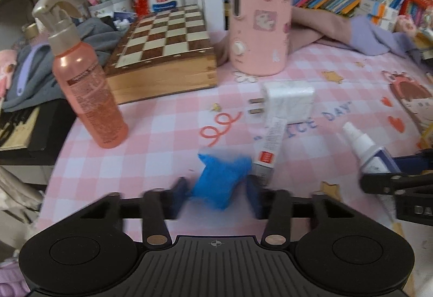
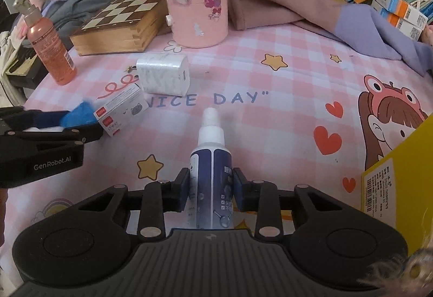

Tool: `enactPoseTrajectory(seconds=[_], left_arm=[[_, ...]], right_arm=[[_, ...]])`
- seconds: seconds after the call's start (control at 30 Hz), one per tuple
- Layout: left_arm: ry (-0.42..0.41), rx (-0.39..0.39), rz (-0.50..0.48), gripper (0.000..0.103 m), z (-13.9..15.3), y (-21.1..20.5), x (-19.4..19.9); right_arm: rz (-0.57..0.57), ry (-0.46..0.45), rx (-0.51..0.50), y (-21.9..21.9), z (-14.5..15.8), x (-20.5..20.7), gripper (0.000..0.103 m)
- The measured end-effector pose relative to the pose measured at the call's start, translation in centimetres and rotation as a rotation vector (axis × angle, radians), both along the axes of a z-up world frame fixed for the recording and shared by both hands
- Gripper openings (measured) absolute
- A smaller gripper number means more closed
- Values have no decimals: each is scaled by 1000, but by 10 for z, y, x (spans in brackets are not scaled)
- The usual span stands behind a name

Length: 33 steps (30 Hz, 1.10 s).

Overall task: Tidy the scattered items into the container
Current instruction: 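Grasp the white spray bottle with the right tool while the left tool grasps the blue bag, then lift the blue bag in the left tool while the right tool lifts the spray bottle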

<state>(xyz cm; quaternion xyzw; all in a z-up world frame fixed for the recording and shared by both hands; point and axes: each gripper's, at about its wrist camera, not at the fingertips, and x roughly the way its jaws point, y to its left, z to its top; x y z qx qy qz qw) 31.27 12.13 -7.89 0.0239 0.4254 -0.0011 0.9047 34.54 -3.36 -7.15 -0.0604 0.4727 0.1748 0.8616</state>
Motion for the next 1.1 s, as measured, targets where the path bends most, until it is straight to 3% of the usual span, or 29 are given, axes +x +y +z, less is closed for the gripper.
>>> enactPoseTrajectory(seconds=[0.43,1.1], left_arm=[[-33,-50,20,28,22,-2,-35],[-203,-134,-41,27,87,-21,-107]], right_arm=[[4,3,70,-5,12,-11,30],[13,-136,124,-28,75,-75,30]])
